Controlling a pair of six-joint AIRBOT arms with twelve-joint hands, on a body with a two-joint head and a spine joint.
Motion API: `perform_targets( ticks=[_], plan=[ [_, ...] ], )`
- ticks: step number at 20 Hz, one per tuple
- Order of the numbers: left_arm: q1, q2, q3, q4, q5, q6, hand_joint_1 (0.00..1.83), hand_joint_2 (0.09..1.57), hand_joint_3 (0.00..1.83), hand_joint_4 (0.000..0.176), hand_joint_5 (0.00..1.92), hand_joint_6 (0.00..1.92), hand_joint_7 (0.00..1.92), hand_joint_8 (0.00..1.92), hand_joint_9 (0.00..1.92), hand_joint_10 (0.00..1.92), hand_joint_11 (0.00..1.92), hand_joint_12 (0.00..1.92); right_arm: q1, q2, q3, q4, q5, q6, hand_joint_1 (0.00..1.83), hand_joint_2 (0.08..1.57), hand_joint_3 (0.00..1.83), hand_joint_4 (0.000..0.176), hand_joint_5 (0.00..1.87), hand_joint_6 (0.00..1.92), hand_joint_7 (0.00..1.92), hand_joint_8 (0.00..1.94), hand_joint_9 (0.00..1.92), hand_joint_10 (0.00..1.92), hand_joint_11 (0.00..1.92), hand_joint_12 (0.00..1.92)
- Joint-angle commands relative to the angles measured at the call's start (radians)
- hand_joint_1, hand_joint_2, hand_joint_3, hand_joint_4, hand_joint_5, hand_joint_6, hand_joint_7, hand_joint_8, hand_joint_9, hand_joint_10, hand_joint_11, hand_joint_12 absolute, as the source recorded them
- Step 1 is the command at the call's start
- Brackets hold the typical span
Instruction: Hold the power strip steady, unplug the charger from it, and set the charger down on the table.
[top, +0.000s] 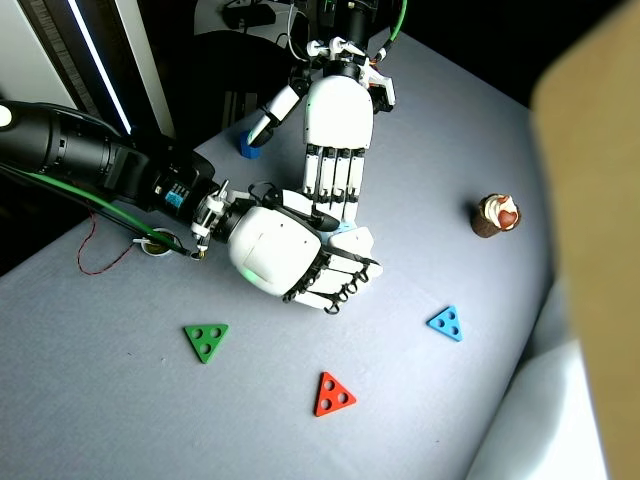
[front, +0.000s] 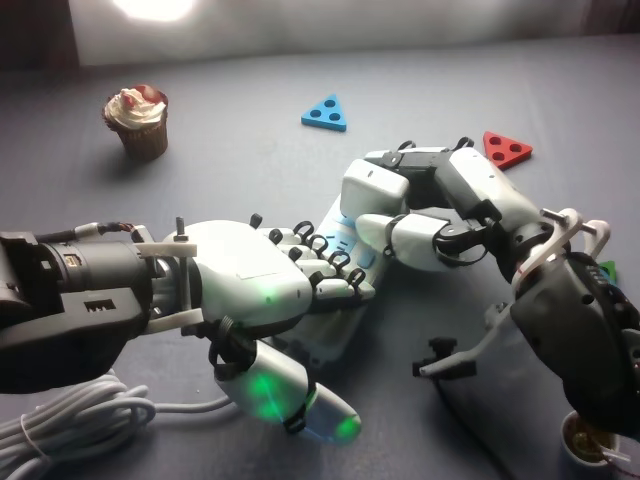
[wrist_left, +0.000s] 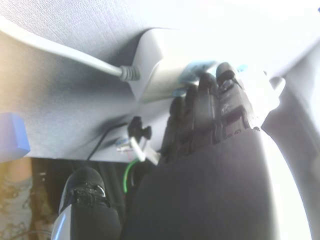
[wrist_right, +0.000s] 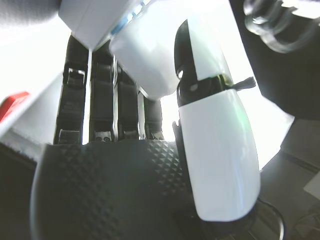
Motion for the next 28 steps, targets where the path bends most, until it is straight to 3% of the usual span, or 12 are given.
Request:
perform_targets(
  ticks=[1, 3, 5, 14, 16, 18, 22, 23, 24, 25, 26, 28],
  plan=[
    [0.000, -0.004, -0.002, -0.008, -0.029, 0.001, 0.00, 0.99, 0.00, 0.000, 0.08, 0.00, 0.09, 0.00, 0.09, 0.00, 0.03, 0.09, 0.010, 0.007, 0.001, -0.055, 0.075, 0.011, 1.21, 1.12, 0.00, 0.000, 0.91, 1.06, 1.02, 0.66, 0.95, 0.02, 0.58, 0.80],
    [0.001, -0.004, -0.002, -0.013, -0.029, 0.001, 0.00, 0.98, 0.00, 0.000, 0.08, 0.00, 0.08, 0.00, 0.08, 0.00, 0.03, 0.09, 0.010, 0.007, 0.005, -0.056, 0.075, 0.011, 1.35, 1.06, 0.01, 0.000, 1.04, 0.86, 1.18, 0.60, 1.00, 0.84, 0.75, 0.80],
    [0.001, -0.004, -0.002, -0.014, -0.029, 0.001, 0.00, 0.98, 0.00, 0.000, 0.09, 0.00, 0.09, 0.00, 0.09, 0.00, 0.04, 0.10, 0.010, 0.007, 0.006, -0.060, 0.076, 0.011, 1.39, 1.05, 0.00, 0.000, 1.04, 0.83, 1.22, 0.54, 1.00, 1.04, 0.79, 0.82],
    [0.000, -0.002, -0.002, -0.022, -0.032, 0.001, 0.00, 0.98, 0.00, 0.000, 0.11, 0.01, 0.13, 0.01, 0.13, 0.02, 0.05, 0.10, 0.010, 0.007, -0.003, -0.089, 0.177, 0.020, 1.38, 1.04, 0.00, 0.000, 1.11, 0.73, 1.24, 0.49, 1.02, 1.03, 0.76, 0.87],
    [0.001, -0.001, -0.002, -0.024, -0.032, 0.001, 0.00, 0.98, 0.00, 0.000, 0.10, 0.00, 0.11, 0.00, 0.11, 0.00, 0.03, 0.09, 0.010, 0.007, -0.004, -0.089, 0.199, 0.020, 1.25, 1.05, 0.00, 0.028, 1.09, 0.80, 1.18, 0.65, 1.11, 0.20, 0.74, 0.85],
    [0.001, 0.000, -0.001, -0.025, -0.032, 0.001, 0.00, 0.98, 0.00, 0.000, 0.10, 0.00, 0.11, 0.00, 0.10, 0.00, 0.03, 0.09, 0.010, 0.008, -0.003, -0.089, 0.216, 0.020, 1.24, 1.06, 0.00, 0.031, 1.06, 0.85, 1.16, 0.69, 1.15, 0.06, 0.76, 0.82],
    [0.002, 0.000, -0.001, -0.029, -0.032, 0.001, 0.00, 0.98, 0.00, 0.000, 0.10, 0.00, 0.11, 0.00, 0.10, 0.00, 0.03, 0.09, 0.010, 0.008, 0.002, -0.103, 0.219, 0.020, 1.24, 1.06, 0.00, 0.032, 1.06, 0.84, 1.16, 0.69, 1.15, 0.05, 0.76, 0.81],
    [0.003, 0.000, -0.001, -0.033, -0.032, 0.000, 0.00, 0.99, 0.00, 0.000, 0.08, 0.00, 0.08, 0.00, 0.07, 0.00, 0.01, 0.08, 0.010, 0.009, 0.001, -0.104, 0.220, 0.020, 1.36, 1.07, 0.00, 0.000, 1.07, 0.80, 1.18, 0.60, 1.01, 0.87, 0.75, 0.81],
    [0.003, 0.000, -0.001, -0.034, -0.032, 0.000, 0.00, 0.99, 0.00, 0.000, 0.08, 0.00, 0.08, 0.00, 0.07, 0.00, 0.01, 0.08, 0.010, 0.014, -0.004, -0.104, 0.220, 0.022, 1.36, 1.07, 0.00, 0.000, 1.07, 0.80, 1.18, 0.60, 1.01, 0.87, 0.75, 0.81],
    [0.003, 0.000, -0.001, -0.034, -0.032, 0.001, 0.00, 0.98, 0.00, 0.000, 0.10, 0.01, 0.11, 0.01, 0.09, 0.01, 0.04, 0.09, 0.010, 0.022, -0.014, -0.104, 0.217, 0.023, 1.25, 1.06, 0.00, 0.017, 1.06, 0.84, 1.16, 0.70, 1.09, 0.21, 0.75, 0.80],
    [0.004, 0.000, -0.001, -0.034, -0.032, 0.001, 0.00, 0.99, 0.00, 0.000, 0.09, 0.00, 0.08, 0.00, 0.07, 0.00, 0.02, 0.08, 0.010, 0.043, -0.036, -0.104, 0.206, 0.023, 1.38, 1.07, 0.00, 0.000, 1.04, 0.81, 1.16, 0.64, 0.97, 1.06, 0.76, 0.80],
    [0.005, 0.000, -0.001, -0.034, -0.032, 0.001, 0.00, 0.98, 0.00, 0.000, 0.10, 0.01, 0.09, 0.00, 0.08, 0.01, 0.03, 0.08, 0.009, 0.070, -0.067, -0.110, 0.202, 0.023, 1.27, 1.06, 0.00, 0.000, 1.07, 0.81, 1.13, 0.72, 1.01, 0.53, 0.76, 0.81]
  ],
)
